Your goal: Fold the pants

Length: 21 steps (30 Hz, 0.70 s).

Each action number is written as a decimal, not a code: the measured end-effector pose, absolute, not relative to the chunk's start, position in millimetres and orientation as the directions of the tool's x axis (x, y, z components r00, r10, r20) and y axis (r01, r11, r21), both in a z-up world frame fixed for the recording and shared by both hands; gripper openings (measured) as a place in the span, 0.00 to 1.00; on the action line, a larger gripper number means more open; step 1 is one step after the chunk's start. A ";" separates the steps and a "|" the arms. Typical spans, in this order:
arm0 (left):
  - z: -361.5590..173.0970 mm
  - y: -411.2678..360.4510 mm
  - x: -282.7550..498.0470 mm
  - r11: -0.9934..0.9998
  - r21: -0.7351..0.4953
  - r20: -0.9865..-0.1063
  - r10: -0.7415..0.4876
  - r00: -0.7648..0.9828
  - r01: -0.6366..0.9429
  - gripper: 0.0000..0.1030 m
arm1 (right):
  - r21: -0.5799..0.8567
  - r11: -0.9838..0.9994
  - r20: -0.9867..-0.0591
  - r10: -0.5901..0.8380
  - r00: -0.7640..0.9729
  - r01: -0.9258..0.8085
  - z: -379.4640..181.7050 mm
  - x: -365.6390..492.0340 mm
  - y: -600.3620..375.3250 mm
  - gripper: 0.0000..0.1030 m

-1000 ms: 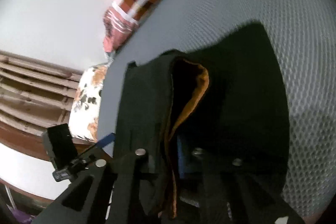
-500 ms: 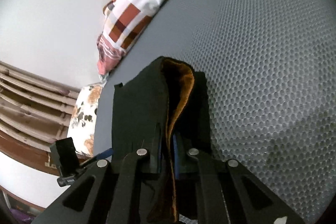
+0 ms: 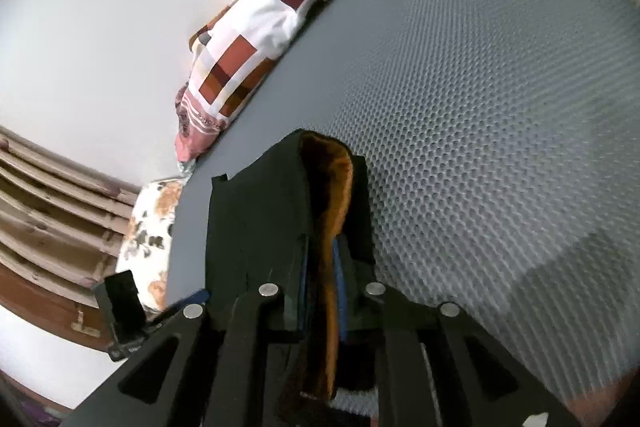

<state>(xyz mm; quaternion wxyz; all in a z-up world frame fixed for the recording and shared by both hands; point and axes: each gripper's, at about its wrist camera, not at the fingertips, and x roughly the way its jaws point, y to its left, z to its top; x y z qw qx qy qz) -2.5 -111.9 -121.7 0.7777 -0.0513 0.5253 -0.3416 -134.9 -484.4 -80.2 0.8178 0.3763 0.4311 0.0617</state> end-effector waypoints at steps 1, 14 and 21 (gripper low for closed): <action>-121.1 -109.0 -1.9 0.759 -0.449 -0.775 -0.593 0.218 0.471 0.85 | 0.671 0.709 -0.658 0.431 0.618 0.220 -77.3 -138.1 -482.1 0.15; -117.9 -66.3 20.7 0.846 -0.389 -0.796 -0.508 0.329 0.366 0.85 | 0.522 0.819 -0.772 0.334 0.540 0.238 -93.6 -147.8 -451.7 0.09; -138.7 -85.8 36.8 0.899 -0.196 -0.886 -0.334 0.323 0.392 0.86 | 0.414 0.874 -0.794 0.211 0.570 0.252 -78.2 -153.4 -458.5 0.10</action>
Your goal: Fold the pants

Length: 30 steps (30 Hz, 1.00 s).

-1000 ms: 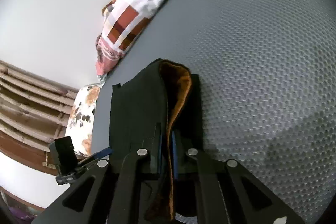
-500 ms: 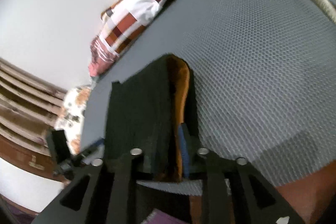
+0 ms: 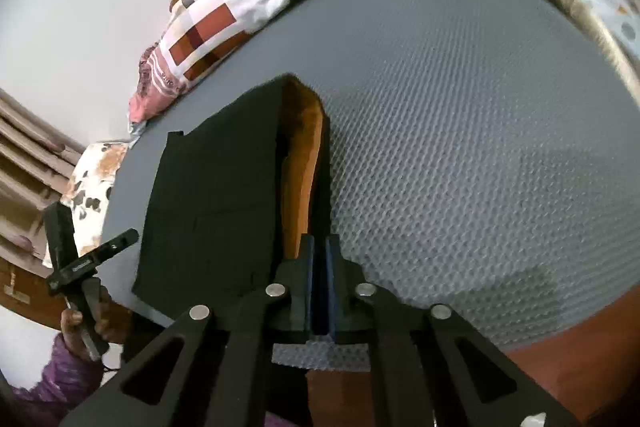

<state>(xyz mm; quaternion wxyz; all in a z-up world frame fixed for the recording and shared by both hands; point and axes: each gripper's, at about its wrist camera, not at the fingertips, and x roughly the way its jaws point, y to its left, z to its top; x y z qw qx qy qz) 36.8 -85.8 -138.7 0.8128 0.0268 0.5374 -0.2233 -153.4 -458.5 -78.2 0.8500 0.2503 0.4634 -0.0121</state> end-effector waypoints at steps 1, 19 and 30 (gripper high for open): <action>-141.9 -91.4 38.0 0.899 -0.168 -0.894 -0.312 0.323 0.405 0.86 | 0.394 0.883 -0.797 0.190 0.574 0.254 -76.2 -152.1 -457.7 0.12; -151.7 -120.4 58.3 0.890 -0.150 -0.869 -0.326 0.372 0.430 0.94 | 0.350 0.899 -0.826 0.163 0.539 0.264 -102.2 -113.0 -449.3 0.40; -150.7 -134.3 58.2 0.879 -0.129 -0.867 -0.325 0.378 0.459 0.96 | 0.360 0.891 -0.827 0.169 0.536 0.275 -99.9 -107.1 -451.0 0.45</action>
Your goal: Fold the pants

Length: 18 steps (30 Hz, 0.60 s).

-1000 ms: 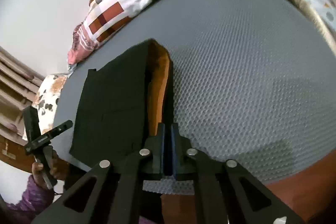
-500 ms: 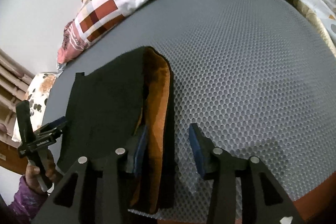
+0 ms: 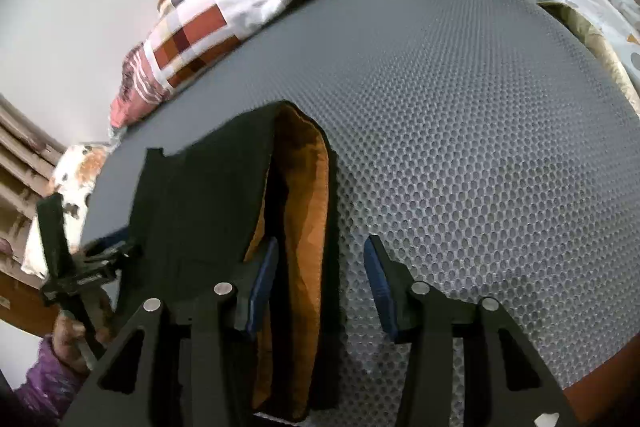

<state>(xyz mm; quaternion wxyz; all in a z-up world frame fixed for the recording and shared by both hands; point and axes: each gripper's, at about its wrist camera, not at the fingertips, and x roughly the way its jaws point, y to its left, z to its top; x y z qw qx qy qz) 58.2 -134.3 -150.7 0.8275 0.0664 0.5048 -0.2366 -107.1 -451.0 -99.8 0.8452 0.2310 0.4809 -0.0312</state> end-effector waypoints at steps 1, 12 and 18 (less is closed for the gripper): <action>-151.0 -134.1 58.5 0.879 -0.130 -0.867 -0.325 0.378 0.458 0.96 | 0.378 0.882 -0.824 0.183 0.536 0.281 -102.4 -107.7 -453.0 0.45; -150.0 -135.7 55.9 0.876 -0.093 -0.863 -0.307 0.401 0.473 0.96 | 0.413 0.867 -0.789 0.187 0.585 0.280 -73.0 -114.2 -458.1 0.59; -150.9 -134.5 54.4 0.879 -0.094 -0.861 -0.308 0.405 0.467 0.97 | 0.414 0.863 -0.819 0.214 0.532 0.291 -101.6 -110.5 -454.8 0.62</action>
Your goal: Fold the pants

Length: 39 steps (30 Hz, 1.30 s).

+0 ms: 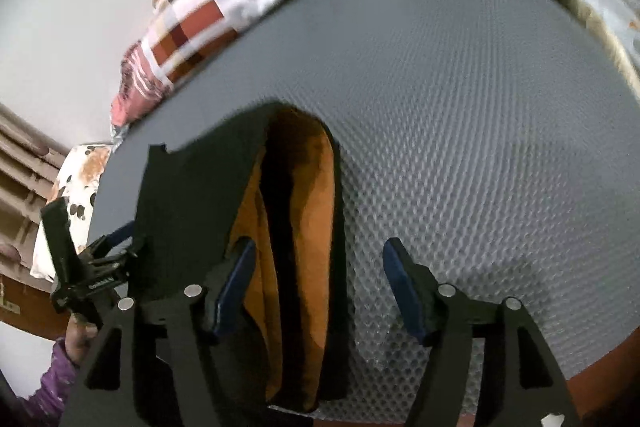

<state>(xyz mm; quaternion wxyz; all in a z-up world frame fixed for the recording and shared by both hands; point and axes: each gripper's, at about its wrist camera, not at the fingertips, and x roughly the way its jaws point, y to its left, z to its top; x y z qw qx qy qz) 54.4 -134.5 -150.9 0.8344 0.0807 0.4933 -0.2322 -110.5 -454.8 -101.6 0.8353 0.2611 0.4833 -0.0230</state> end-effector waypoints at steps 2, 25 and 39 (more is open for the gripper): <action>-151.1 -134.5 54.1 0.880 -0.091 -0.860 -0.305 0.408 0.467 0.97 | 0.398 0.874 -0.822 0.205 0.532 0.278 -102.2 -109.9 -452.3 0.64; -153.7 -128.7 57.8 0.811 -0.235 -0.867 -0.424 0.262 0.536 0.98 | 0.587 0.791 -0.769 0.480 0.421 0.170 -108.0 -94.4 -472.0 0.83; -149.6 -123.6 68.6 0.728 -0.411 -0.818 -0.560 0.131 0.549 0.98 | 0.878 0.440 -0.478 0.788 0.388 0.190 -134.1 -77.2 -489.4 0.88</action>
